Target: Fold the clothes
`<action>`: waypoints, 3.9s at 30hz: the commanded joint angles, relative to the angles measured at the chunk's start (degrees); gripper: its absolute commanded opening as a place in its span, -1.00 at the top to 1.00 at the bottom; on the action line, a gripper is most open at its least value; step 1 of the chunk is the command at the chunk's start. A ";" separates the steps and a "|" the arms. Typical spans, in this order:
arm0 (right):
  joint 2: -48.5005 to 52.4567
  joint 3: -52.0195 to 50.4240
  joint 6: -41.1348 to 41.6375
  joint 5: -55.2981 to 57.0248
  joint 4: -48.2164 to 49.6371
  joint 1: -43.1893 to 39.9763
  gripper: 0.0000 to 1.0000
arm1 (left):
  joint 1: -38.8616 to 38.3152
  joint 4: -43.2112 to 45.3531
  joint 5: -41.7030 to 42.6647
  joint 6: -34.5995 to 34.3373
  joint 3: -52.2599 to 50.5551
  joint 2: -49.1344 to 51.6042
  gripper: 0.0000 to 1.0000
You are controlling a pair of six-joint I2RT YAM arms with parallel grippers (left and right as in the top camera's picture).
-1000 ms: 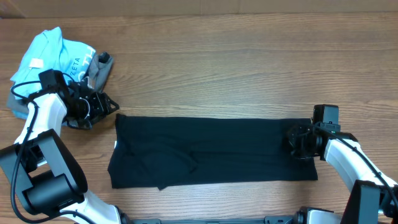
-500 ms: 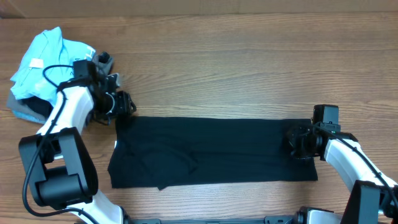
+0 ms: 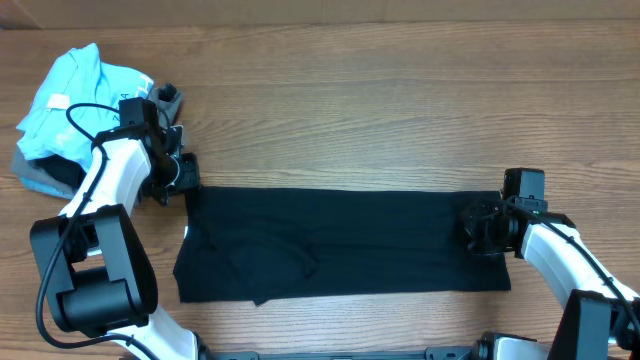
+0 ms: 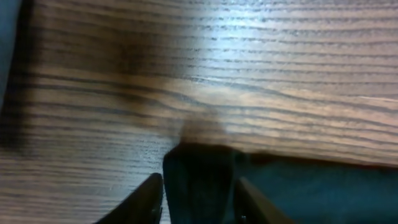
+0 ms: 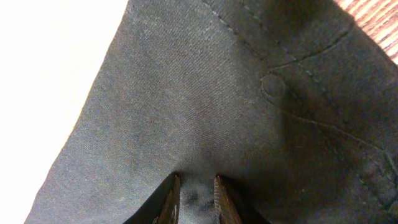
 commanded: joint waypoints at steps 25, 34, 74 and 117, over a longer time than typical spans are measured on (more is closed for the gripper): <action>1.88 -2.82 -0.33 3.80 -2.19 0.02 0.53 | 10.08 -6.27 -2.75 -2.86 3.06 2.05 0.41; 1.88 -2.78 -0.35 3.76 -2.73 0.00 0.53 | 9.97 -8.00 11.78 1.49 5.77 -1.40 0.28; 18.95 12.24 -0.52 1.88 -5.40 0.00 0.92 | -6.08 16.61 9.81 -7.43 -18.27 -2.10 0.60; 7.56 23.58 -15.17 -11.19 -15.98 -2.91 0.47 | -19.93 1.90 -5.49 -12.79 -14.97 -2.12 0.59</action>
